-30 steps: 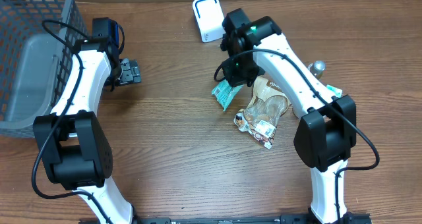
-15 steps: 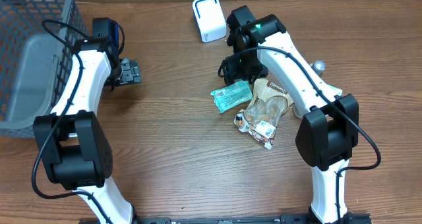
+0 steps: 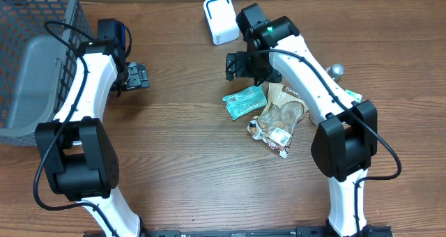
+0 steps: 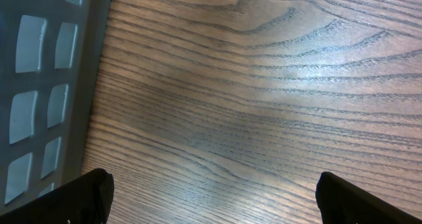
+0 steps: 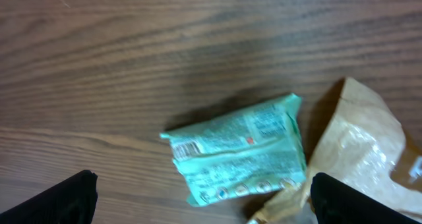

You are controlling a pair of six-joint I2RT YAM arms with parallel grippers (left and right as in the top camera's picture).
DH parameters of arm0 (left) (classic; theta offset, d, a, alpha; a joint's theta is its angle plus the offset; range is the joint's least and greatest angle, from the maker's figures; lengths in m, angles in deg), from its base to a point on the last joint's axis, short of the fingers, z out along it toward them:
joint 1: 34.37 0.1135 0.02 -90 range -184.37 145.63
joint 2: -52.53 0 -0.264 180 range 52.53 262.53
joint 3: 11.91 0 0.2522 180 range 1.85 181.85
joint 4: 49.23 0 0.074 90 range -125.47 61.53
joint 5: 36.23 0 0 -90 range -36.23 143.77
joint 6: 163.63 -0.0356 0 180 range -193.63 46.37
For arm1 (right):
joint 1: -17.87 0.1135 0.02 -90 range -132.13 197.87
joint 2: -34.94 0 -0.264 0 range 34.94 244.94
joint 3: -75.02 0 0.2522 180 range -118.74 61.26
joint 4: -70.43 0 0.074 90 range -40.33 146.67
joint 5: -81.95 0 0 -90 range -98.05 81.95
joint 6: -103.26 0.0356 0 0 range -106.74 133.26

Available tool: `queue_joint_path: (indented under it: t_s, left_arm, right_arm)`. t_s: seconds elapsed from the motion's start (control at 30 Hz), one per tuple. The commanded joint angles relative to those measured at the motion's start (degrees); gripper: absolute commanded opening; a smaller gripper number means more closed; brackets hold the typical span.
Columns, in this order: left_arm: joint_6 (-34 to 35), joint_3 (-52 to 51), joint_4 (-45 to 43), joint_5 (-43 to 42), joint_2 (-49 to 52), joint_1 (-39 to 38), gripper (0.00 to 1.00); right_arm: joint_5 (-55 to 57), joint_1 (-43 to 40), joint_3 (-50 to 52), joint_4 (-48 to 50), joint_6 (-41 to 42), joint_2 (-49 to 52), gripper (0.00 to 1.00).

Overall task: Scan the item barcode
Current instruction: 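Lower the wipes pack onto the table left of the Pantree bag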

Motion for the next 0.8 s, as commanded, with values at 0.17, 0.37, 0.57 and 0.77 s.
queue_joint_path:
  t_s: [0.17,0.37,0.57,0.77]
  left_arm:
    - [-1.0,0.9,-0.1,0.8,0.2,0.6,1.0]
    - [-1.0,0.9,-0.1,0.8,0.2,0.6,1.0]
    - [-1.0,0.9,-0.1,0.8,0.2,0.6,1.0]
    - [-1.0,0.9,-0.1,0.8,0.2,0.6,0.99]
  right_arm:
    - [0.5,0.2,-0.5,2.0,1.2,-1.2,1.0]
    - [0.5,0.2,-0.5,2.0,1.2,-1.2,1.0]
    - [0.5,0.2,-0.5,2.0,1.2,-1.2,1.0]
    - [0.5,0.2,-0.5,2.0,1.2,-1.2,1.0]
